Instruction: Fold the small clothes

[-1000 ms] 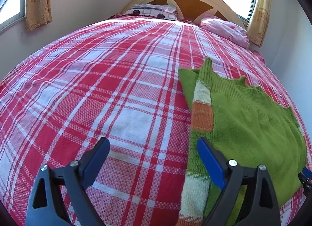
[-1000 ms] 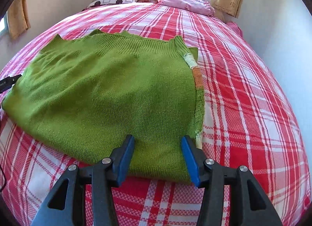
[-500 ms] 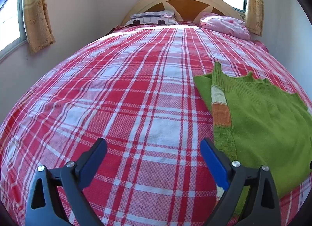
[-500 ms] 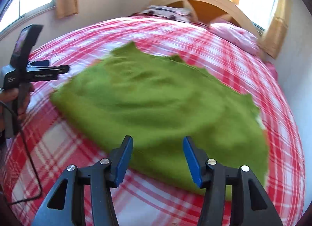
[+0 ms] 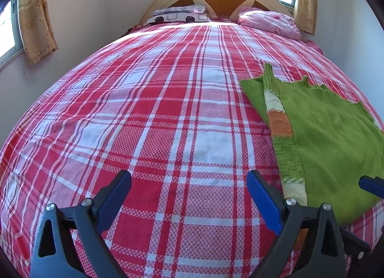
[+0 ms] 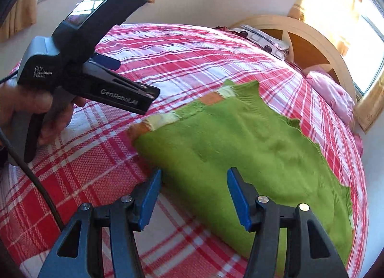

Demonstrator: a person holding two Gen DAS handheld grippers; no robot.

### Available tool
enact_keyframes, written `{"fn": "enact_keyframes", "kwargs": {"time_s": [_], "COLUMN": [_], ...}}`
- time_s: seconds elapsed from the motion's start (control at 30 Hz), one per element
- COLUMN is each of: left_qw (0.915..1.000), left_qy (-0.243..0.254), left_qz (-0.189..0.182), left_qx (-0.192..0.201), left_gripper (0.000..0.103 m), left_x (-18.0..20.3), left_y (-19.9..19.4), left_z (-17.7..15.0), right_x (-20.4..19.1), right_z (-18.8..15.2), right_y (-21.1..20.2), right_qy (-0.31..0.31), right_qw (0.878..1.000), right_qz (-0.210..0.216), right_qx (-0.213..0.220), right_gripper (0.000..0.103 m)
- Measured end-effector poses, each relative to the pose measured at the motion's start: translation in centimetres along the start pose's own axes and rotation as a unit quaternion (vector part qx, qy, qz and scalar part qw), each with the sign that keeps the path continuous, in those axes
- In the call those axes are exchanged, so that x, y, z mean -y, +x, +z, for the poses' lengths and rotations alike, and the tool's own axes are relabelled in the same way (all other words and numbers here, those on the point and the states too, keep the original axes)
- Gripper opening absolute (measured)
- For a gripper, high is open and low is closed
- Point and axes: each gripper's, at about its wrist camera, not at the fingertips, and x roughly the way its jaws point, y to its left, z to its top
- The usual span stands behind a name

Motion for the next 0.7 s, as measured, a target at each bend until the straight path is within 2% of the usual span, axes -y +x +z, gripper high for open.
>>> {"fn": "enact_keyframes", "kwargs": {"time_s": [0.3, 0.5, 0.7], "left_qw": [0.9998, 0.9994, 0.9979], "left_qy": [-0.008, -0.013, -0.034], "left_qz": [-0.014, -0.020, -0.052], "left_qx": [-0.015, -0.025, -0.017], "left_gripper": [0.099, 0.099, 0.099], "left_x": [-0.6, -1.0, -1.5], "left_y": [1.0, 1.9, 2.6], "left_z": [0.2, 0.8, 1.9], "right_x": [-1.6, -2.9, -3.5], "right_z": [0.4, 1.1, 1.3], "right_y": [1.2, 2.0, 2.4], "right_qy": [-0.015, -0.043, -0.055], "right_qw": [1.000, 0.998, 0.996], "right_qz": [-0.007, -0.039, -0.067], "right_qx": [-0.003, 0.002, 0.003], "right_gripper": [0.058, 0.058, 0.058]}}
